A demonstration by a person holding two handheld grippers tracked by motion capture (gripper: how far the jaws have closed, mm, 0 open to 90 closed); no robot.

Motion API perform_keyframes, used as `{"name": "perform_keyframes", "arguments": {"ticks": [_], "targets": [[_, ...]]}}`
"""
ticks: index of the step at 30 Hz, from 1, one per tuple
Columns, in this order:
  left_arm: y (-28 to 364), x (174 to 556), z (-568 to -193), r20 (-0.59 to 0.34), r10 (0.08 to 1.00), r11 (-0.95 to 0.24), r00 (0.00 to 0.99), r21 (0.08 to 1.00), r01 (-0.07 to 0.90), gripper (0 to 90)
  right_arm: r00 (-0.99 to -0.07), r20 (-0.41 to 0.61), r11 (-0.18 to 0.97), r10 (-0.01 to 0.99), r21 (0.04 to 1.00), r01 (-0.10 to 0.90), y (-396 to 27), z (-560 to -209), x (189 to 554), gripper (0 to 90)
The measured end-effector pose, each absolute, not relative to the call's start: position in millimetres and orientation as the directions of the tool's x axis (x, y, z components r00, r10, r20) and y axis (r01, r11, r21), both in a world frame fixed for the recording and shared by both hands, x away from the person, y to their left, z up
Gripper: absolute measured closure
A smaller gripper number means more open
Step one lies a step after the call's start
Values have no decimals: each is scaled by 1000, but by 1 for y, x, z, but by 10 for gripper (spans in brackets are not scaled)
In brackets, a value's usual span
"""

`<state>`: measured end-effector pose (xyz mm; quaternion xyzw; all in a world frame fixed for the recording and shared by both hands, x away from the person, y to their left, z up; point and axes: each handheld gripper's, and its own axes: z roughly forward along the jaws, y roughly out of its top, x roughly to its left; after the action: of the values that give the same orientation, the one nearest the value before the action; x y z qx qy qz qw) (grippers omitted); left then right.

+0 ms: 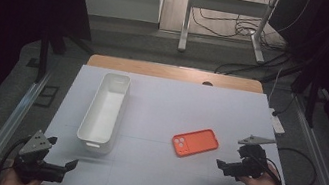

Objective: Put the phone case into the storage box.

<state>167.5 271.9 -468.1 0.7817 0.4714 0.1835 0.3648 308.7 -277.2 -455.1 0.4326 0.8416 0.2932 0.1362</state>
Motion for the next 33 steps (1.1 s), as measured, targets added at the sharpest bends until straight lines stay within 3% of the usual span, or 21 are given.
{"name": "perform_keyframes", "arguments": {"ticks": [33], "targets": [[272, 168, -468, -56, 872, -290, 487, 743, 604, 3, -613, -18, 512, 790, 571, 642, -251, -461, 351, 0]]}}
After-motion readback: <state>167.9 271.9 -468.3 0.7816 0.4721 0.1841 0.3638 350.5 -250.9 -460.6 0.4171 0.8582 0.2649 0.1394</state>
